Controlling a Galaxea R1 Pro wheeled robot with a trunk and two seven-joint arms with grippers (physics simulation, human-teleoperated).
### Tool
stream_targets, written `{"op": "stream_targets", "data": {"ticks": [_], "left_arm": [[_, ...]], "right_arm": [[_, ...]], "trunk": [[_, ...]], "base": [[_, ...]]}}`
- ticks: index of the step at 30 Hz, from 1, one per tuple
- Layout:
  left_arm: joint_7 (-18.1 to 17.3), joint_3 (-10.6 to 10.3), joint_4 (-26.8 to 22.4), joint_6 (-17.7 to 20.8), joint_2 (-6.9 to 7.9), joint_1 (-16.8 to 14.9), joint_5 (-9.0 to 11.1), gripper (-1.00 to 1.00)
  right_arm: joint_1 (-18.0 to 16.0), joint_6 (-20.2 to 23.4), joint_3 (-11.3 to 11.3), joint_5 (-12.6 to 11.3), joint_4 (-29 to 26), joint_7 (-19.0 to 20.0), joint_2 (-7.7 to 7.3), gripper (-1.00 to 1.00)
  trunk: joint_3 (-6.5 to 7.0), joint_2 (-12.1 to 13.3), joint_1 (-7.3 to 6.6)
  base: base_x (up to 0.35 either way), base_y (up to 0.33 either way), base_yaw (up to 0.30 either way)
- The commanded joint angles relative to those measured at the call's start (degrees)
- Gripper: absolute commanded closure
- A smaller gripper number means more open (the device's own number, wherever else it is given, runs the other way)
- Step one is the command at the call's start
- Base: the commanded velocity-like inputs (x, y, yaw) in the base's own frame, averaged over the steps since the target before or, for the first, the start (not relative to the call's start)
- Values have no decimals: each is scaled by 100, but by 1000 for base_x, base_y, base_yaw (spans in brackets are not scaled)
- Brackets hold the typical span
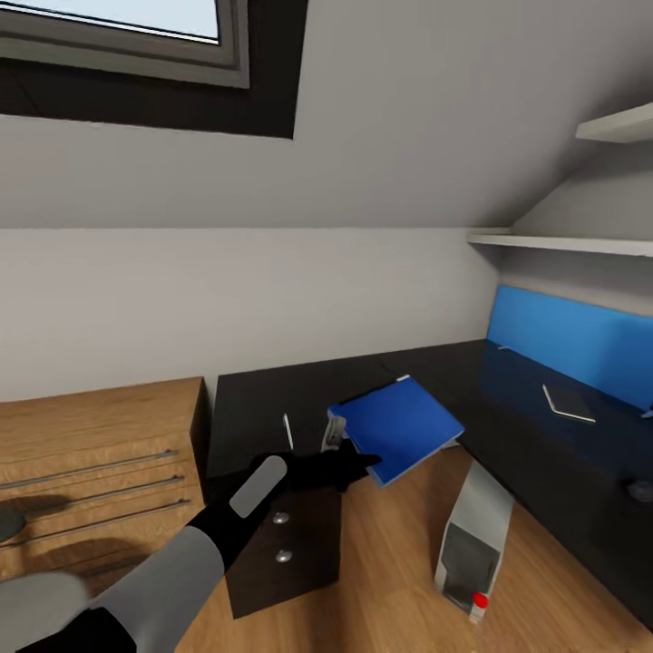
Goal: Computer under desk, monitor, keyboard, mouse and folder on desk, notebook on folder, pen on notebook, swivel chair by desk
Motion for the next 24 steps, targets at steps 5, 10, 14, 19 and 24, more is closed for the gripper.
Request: {"op": "stream_targets", "data": {"ticks": [5,10,14,19,24], "left_arm": [[-51,-30,58,10,0,-4,6,100],[-67,-58,100,-7,9,26,0,100],[-74,-67,264,-36,15,37,1,100],[-336,-60,476,-56,62,82,42,100],[-583,-57,649,-65,72,103,97,100]], "right_arm": [[1,-17,31,-59,-4,0,-13,-100],[1,-16,29,-54,-4,0,-11,-100],[1,-16,28,-53,-4,0,-8,-100],[1,-16,30,-53,-3,0,-8,-100],[1,-34,103,-37,186,0,28,-100]], "trunk": [[85,199,-110],[175,399,-220],[247,559,-308],[337,760,-418],[426,961,-528]], "base": [[0,0,-298],[0,0,-298],[0,0,-298],[0,0,-298],[0,0,-298]]}}
